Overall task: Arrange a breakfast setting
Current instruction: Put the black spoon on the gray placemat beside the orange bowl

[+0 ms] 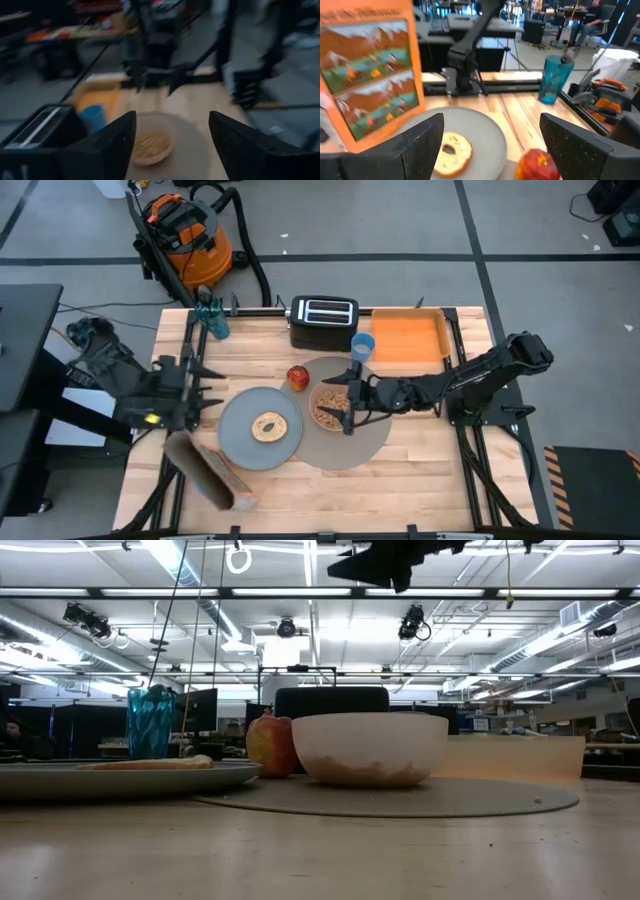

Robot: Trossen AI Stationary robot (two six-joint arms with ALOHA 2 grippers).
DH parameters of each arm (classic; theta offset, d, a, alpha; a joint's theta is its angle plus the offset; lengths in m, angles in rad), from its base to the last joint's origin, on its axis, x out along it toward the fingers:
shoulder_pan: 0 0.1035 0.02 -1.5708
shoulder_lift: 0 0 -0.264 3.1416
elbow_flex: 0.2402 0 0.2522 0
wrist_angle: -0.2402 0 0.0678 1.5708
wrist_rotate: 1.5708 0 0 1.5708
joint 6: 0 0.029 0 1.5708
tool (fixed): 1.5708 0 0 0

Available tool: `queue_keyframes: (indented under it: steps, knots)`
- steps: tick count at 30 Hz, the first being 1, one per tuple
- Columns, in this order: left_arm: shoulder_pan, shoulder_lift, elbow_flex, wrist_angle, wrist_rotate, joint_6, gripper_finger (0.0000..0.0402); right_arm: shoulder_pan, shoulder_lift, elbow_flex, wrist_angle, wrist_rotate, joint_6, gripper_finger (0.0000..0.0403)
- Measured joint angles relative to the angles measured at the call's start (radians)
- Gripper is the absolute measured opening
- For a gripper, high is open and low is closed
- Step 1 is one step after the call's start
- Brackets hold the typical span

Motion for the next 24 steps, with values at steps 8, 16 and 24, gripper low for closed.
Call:
queue_keyframes:
  steps: [8, 16, 24]
  knots:
    - [0.341, 0.254, 0.178, -0.135, 0.087, -0.046, 0.0243, -0.014, 0.000, 0.000, -0.045, -0.002, -0.096, 0.0336]
    - [0.765, 0.442, 0.325, -0.261, 0.111, -0.145, 0.0242, 0.035, 0.000, 0.000, -0.137, -0.002, -0.138, 0.0336]
    - [1.172, 0.516, 0.398, -0.350, 0.130, -0.186, 0.0242, 0.098, 0.000, 0.000, -0.278, 0.004, -0.079, 0.0336]
